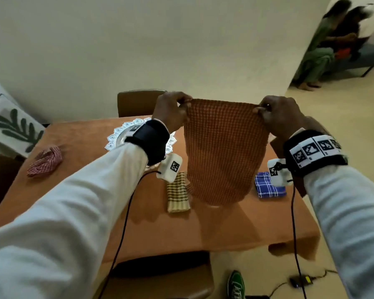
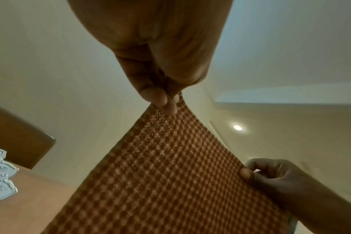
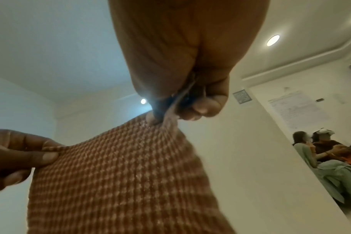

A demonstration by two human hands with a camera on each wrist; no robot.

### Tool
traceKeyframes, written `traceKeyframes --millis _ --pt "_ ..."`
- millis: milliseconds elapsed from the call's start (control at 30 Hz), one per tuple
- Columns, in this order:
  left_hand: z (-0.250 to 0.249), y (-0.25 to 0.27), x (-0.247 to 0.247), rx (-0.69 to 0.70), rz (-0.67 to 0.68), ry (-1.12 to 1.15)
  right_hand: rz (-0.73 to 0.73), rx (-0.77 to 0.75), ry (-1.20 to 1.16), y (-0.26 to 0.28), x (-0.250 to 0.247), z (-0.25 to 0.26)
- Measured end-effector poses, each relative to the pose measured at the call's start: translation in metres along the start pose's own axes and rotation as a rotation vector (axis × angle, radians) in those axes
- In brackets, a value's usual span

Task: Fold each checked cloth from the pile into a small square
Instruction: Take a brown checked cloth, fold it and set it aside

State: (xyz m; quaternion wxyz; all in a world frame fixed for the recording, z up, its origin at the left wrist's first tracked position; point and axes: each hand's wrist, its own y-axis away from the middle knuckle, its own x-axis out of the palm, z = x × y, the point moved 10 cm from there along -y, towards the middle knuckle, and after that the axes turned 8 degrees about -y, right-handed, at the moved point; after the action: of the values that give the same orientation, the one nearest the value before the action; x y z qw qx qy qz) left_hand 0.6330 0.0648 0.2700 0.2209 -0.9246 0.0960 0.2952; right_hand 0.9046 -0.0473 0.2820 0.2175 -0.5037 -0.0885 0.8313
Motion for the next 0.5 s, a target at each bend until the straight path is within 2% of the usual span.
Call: traceKeyframes --millis 100,200,267,367,400,500 --pt "0.006 -0.029 0.019 -0.132 -0.060 -0.074 0.043 -0.057 -0.063 -0.046 0.009 -0.019" --pt "-0.011 -0.051 0.017 -0.198 -0.165 -0.159 0.057 -0.138 -0.192 -0.087 -0.007 -0.020" --pt "-0.034 -0.057 0.002 -0.183 -0.290 -0.251 0.002 -0.204 -0.291 -0.105 -0.027 -0.013" --pt "-0.056 -0.057 -0.019 -0.092 -0.434 -0.218 -0.048 -0.270 -0.406 -0.115 -0.048 -0.014" --pt "-0.058 -0.052 -0.021 -0.079 -0.437 -0.222 -0.037 -0.292 -0.437 -0.113 -0.049 -0.016" --pt "-0.052 -0.023 -0.008 -0.035 -0.330 -0.163 0.022 -0.304 -0.501 -0.090 -0.037 -0.029"
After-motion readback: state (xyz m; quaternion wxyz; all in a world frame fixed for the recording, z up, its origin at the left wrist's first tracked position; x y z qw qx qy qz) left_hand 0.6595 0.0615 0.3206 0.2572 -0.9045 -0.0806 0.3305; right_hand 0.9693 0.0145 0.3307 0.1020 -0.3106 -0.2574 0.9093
